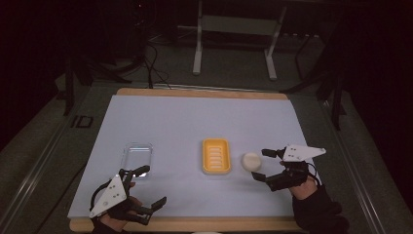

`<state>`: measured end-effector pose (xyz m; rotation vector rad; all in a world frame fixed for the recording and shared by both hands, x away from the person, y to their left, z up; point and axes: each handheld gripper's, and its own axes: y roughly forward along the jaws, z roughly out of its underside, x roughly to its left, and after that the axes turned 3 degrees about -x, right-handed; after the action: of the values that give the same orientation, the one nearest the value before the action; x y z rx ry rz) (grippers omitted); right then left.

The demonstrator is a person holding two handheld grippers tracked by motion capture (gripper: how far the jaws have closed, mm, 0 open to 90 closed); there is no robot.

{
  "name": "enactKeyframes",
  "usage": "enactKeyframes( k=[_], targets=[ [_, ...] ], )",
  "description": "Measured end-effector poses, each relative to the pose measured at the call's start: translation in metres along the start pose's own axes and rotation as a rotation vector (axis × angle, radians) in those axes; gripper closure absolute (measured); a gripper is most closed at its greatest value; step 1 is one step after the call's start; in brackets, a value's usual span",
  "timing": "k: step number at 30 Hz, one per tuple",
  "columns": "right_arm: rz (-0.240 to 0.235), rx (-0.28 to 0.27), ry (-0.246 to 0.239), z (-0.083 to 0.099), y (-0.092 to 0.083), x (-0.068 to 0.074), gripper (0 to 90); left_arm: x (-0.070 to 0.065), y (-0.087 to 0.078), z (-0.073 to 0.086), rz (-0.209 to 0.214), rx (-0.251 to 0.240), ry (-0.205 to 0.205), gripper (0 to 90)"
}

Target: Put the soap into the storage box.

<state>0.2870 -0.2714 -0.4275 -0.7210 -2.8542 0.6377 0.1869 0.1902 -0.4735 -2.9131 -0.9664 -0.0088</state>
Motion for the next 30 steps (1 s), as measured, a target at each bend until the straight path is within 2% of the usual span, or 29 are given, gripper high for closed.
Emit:
enactKeyframes(
  k=[1, 4, 5, 10, 11, 12, 13, 16, 20, 24, 25, 30],
  targets=[
    [-0.06, 0.066, -0.013, -0.003, 0.001, -0.002, 12.4, 0.0, 0.0, 0.0, 0.001, 0.0, 0.0, 0.0],
    [-0.109, 0.14, -0.041, -0.005, 0.003, -0.003, 11.4, 0.0, 0.001, 0.0, 0.003, 0.005, 0.002, 0.1],
    [-0.106, 0.153, -0.05, -0.006, 0.003, -0.004, 11.4, 0.0, 0.001, 0.0, 0.004, 0.007, 0.003, 0.1],
    [-0.151, 0.243, -0.064, -0.007, 0.007, -0.007, 11.1, -0.001, 0.001, 0.001, 0.005, 0.009, 0.002, 0.1],
    [-0.151, 0.243, -0.064, -0.007, 0.007, -0.007, 11.1, -0.001, 0.001, 0.001, 0.005, 0.009, 0.002, 0.1],
    [-0.159, 0.264, -0.069, -0.008, 0.008, -0.007, 11.1, -0.001, 0.001, 0.001, 0.005, 0.011, 0.003, 0.1],
    [-0.186, 0.309, -0.063, -0.008, 0.01, -0.008, 11.1, -0.001, 0.001, 0.001, 0.005, 0.011, 0.004, 0.1],
    [-0.213, 0.369, -0.069, -0.009, 0.013, -0.009, 11.1, -0.001, 0.001, 0.001, 0.006, 0.013, 0.007, 0.1],
    [-0.22, 0.428, -0.07, -0.009, 0.016, -0.011, 11.0, -0.001, 0.002, 0.001, 0.007, 0.015, 0.008, 0.1],
    [-0.231, 0.458, -0.068, -0.01, 0.018, -0.012, 11.1, -0.001, 0.002, 0.001, 0.007, 0.018, 0.009, 0.1],
    [-0.244, 0.506, -0.076, -0.009, 0.021, -0.012, 11.1, -0.001, 0.002, 0.001, 0.008, 0.019, 0.01, 0.1],
    [-0.242, 0.598, -0.118, -0.008, 0.025, -0.01, 11.1, -0.001, 0.002, 0.001, 0.01, 0.023, 0.011, 0.1]
  ],
)
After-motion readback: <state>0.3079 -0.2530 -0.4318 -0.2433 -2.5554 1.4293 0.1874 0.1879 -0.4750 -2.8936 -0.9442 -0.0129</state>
